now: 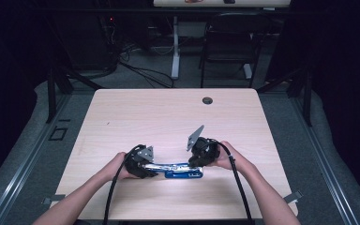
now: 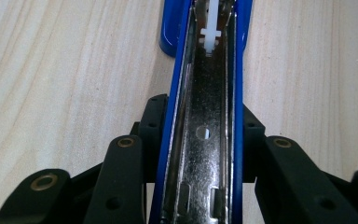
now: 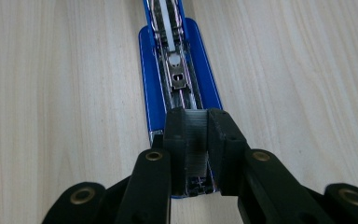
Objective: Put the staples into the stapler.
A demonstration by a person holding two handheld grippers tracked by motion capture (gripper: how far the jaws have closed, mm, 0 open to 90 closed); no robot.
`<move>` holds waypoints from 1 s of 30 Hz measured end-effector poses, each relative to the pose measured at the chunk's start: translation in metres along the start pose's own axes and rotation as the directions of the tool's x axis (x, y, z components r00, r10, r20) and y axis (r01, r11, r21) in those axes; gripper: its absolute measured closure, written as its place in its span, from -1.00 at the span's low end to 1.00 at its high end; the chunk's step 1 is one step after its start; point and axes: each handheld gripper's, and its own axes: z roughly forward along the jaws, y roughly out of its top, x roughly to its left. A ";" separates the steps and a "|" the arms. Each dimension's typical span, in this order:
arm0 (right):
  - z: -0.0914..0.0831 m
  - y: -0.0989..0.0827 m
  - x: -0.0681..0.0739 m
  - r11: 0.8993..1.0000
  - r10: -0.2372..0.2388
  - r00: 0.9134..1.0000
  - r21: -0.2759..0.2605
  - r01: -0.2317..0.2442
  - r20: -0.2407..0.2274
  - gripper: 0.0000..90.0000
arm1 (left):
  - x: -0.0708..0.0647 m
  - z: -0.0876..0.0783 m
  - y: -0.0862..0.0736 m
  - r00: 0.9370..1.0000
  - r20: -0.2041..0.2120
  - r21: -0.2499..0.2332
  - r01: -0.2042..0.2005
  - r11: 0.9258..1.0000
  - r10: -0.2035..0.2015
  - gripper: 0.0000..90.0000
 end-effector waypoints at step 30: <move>0.010 0.011 0.003 0.980 -0.144 0.989 0.134 0.145 -0.022 0.74 | 0.000 0.000 0.000 1.000 -0.002 0.003 -0.001 1.000 0.001 0.43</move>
